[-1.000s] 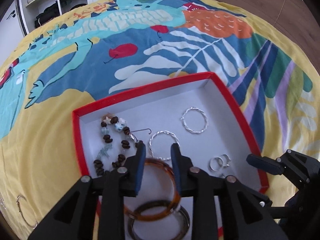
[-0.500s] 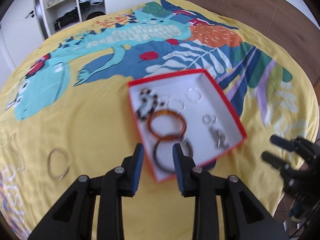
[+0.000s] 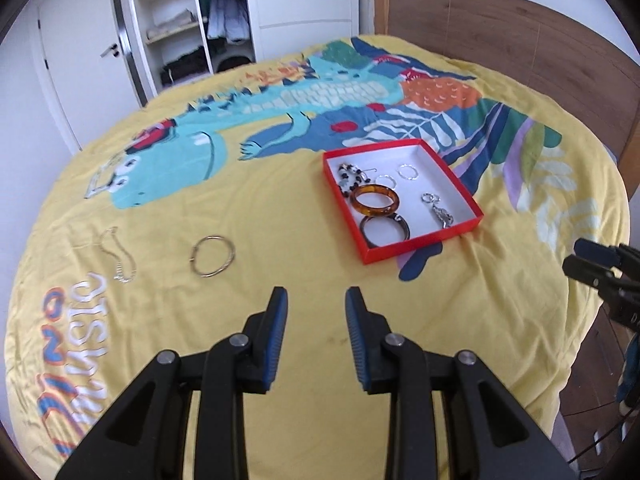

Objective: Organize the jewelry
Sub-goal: 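Move both tools back over the chain necklace and bronze bangle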

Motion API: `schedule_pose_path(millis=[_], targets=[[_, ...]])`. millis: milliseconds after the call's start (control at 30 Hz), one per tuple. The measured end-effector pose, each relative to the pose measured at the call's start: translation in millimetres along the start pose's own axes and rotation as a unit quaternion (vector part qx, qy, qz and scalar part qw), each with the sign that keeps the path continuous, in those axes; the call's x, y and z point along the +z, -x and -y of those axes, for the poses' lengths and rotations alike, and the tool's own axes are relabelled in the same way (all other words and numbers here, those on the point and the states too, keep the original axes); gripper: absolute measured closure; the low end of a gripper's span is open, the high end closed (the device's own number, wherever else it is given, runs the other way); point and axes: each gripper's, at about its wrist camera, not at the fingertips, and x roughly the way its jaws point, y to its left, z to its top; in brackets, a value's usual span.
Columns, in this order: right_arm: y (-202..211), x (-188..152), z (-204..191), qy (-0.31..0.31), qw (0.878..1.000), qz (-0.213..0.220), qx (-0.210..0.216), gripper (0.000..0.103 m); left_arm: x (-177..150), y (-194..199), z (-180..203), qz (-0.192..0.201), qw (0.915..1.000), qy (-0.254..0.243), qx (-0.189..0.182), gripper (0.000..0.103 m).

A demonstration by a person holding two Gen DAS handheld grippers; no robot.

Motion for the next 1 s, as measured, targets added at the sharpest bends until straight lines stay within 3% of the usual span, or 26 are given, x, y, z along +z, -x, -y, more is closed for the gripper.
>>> schedule_pose_path(millis=[267, 633, 700, 1000], targets=[[31.0, -4.0, -24.8, 0.016, 1.0, 0.02, 0.002, 0.053, -28.4, 46.3, -17.5, 0.018, 0.9988, -0.021, 0.04, 0.075], [33.4, -3.2, -69.2, 0.046, 0.999, 0.017, 0.02, 0.049, -66.7, 79.9, -69.9, 0.03, 0.9957, 0.047, 0.075, 0.074], [30.9, -4.4, -76.5, 0.052, 0.998, 0.012, 0.022, 0.049, -73.0, 84.4, -79.2, 0.031, 0.9939, 0.062, 0.086, 0.067], [12.3, -0.7, -124.3, 0.089, 0.995, -0.008, 0.035, 0.048, -91.1, 103.4, -119.8, 0.053, 0.9845, 0.126, 0.11, 0.058]])
